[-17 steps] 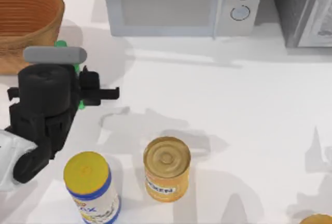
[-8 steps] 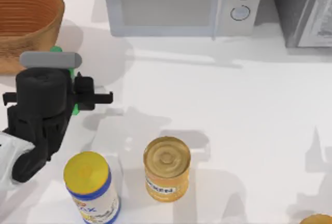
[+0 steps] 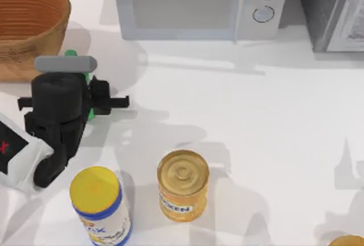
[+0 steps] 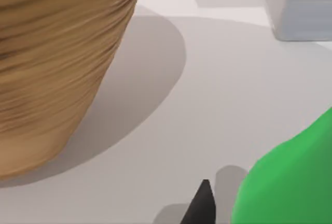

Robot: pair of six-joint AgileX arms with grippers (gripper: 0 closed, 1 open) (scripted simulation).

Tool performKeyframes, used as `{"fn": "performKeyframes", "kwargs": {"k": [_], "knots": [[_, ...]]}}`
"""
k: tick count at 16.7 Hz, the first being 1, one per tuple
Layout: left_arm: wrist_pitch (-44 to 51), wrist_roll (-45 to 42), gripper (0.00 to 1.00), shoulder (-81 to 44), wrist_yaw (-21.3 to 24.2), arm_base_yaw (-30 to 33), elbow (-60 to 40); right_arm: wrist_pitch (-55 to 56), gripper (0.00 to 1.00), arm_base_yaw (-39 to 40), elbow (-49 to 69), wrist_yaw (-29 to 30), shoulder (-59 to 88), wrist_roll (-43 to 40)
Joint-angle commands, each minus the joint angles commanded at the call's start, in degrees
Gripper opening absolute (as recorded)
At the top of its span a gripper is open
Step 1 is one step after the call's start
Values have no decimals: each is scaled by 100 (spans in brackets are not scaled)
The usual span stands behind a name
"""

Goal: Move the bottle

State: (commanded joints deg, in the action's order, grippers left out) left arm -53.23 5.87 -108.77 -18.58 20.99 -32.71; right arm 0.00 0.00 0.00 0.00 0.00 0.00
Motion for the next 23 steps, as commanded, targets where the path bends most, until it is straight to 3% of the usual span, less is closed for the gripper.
{"fn": "performKeyframes", "kwargs": {"k": [5, 18, 23], "knots": [[-90, 3, 0, -114, 26, 27, -36, 0, 100, 0, 0, 0, 0, 0], [-90, 3, 98, -114, 26, 27, -36, 0, 100, 0, 0, 0, 0, 0], [-90, 3, 100, -114, 26, 27, -36, 0, 100, 0, 0, 0, 0, 0]]}}
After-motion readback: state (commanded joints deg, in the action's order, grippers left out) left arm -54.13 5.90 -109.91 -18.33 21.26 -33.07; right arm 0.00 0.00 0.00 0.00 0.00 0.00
